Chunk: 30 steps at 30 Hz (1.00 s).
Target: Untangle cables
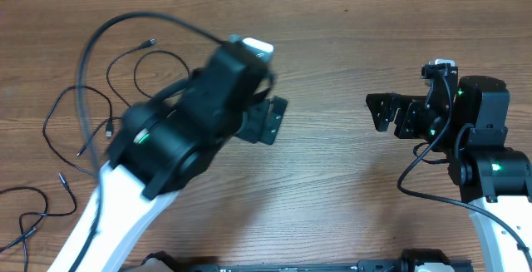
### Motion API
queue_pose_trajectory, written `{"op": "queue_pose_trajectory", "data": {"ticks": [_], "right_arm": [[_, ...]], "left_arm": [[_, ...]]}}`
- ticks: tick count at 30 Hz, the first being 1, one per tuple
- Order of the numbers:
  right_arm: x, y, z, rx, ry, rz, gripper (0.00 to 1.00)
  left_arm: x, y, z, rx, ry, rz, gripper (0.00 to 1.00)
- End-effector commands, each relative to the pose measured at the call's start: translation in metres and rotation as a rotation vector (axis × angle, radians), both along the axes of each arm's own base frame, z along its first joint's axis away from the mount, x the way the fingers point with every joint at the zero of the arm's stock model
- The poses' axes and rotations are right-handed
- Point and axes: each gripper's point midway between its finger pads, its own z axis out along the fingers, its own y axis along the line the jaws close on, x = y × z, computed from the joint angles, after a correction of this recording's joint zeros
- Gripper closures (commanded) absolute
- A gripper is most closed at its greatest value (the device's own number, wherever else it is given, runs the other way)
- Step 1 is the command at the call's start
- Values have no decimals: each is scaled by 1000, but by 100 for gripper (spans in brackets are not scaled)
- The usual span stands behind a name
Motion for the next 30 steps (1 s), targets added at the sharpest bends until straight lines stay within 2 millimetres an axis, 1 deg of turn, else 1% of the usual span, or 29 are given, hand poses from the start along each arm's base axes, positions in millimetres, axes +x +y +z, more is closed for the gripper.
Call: {"op": "queue_pose_trajectory", "data": {"ticks": [1, 3, 4, 6, 8, 10, 12, 15, 18, 19, 20, 23, 25, 27, 28, 29, 30], "right_arm": [[3, 0, 13, -2, -34, -2, 0], [3, 0, 13, -2, -34, -2, 0], [3, 0, 13, -2, -34, -3, 0], [3, 0, 13, -2, -34, -3, 0], [3, 0, 13, -2, -34, -3, 0], [3, 0, 13, -2, -34, -3, 0], [3, 0, 13, -2, -34, -3, 0], [3, 0, 13, -2, -34, -3, 0], [3, 0, 13, -2, -34, -3, 0], [3, 0, 13, -2, -34, -3, 0], [3, 0, 13, -2, -34, -3, 0], [3, 0, 13, -2, -34, -3, 0], [3, 0, 12, -2, -33, -3, 0], [3, 0, 12, -2, -31, -3, 0], [3, 0, 12, -2, -32, -3, 0], [3, 0, 12, -2, -32, -2, 0], [3, 0, 12, -2, -32, -3, 0]], "left_arm": [[-12, 8, -24, -5, -30, -163, 0], [-13, 22, -33, -45, -84, -163, 0], [-14, 28, -36, -79, -143, -172, 0], [-14, 38, -36, -126, -235, -152, 0], [-11, 53, -30, -172, -374, -106, 0], [-11, 66, -26, -196, -475, -67, 0], [-14, 84, -28, -220, -593, -19, 0], [-18, 99, -36, -236, -691, 17, 0], [-25, 113, -41, -255, -862, 57, 0], [-27, 115, -41, -259, -893, 61, 0], [-32, 120, -43, -267, -970, 72, 0], [-40, 128, -51, -272, -1067, 89, 0], [-45, 134, -61, -272, -1133, 105, 0], [-47, 139, -74, -263, -1152, 121, 0], [-47, 141, -82, -258, -1151, 129, 0], [-45, 143, -95, -246, -1110, 141, 0], [-45, 144, -100, -241, -1093, 147, 0]]}}
